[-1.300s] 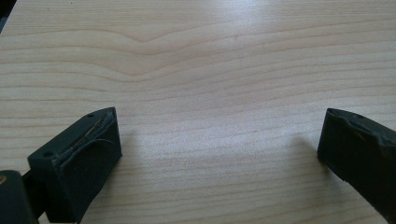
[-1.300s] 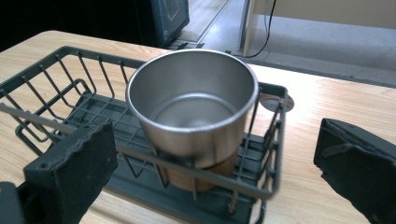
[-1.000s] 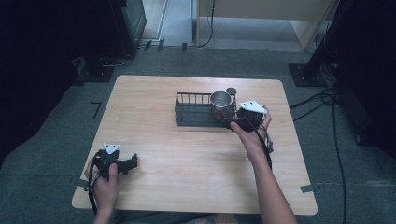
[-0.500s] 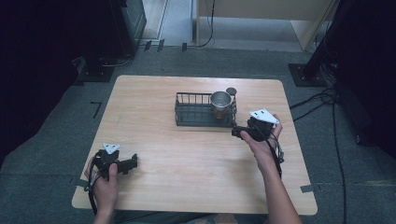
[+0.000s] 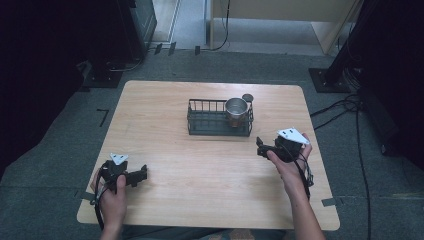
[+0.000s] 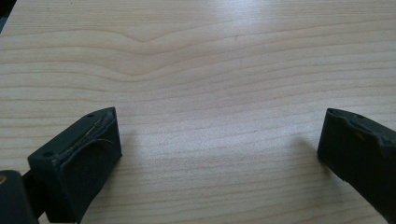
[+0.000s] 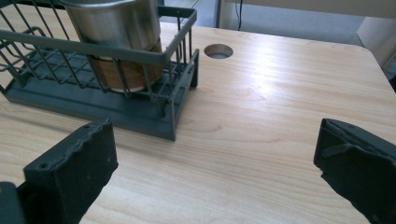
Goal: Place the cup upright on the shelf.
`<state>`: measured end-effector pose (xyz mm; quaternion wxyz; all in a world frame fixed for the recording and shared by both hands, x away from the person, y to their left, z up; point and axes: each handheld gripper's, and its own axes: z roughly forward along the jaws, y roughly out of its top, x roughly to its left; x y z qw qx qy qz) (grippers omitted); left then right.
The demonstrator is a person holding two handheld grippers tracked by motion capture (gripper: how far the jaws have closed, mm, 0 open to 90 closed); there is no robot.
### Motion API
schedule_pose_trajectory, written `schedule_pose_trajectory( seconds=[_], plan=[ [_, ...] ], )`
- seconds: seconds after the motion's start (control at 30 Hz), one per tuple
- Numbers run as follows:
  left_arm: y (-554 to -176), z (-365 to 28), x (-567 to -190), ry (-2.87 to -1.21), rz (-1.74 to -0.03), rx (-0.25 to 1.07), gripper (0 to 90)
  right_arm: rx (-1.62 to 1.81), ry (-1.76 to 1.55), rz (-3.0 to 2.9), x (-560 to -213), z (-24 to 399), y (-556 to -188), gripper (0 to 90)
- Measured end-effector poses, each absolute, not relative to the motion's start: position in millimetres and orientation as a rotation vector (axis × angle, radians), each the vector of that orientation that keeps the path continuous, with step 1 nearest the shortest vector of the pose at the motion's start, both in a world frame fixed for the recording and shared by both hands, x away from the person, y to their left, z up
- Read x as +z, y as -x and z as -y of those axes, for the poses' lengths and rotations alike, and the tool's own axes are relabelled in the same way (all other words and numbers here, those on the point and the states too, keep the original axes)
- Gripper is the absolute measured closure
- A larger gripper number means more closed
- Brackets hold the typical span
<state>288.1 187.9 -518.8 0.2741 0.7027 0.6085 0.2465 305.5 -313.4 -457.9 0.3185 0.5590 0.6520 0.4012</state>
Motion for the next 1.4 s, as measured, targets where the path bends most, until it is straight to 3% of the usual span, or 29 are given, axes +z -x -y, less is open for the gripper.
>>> schedule_pose_trajectory(
  seconds=[1.4],
  plan=[
    [-288.1,-187.9,-518.8,-1.89,-1.636,0.663,0.0,0.917,-1.666,-1.71,-519.8,367.3,-240.2,0.0]
  ],
)
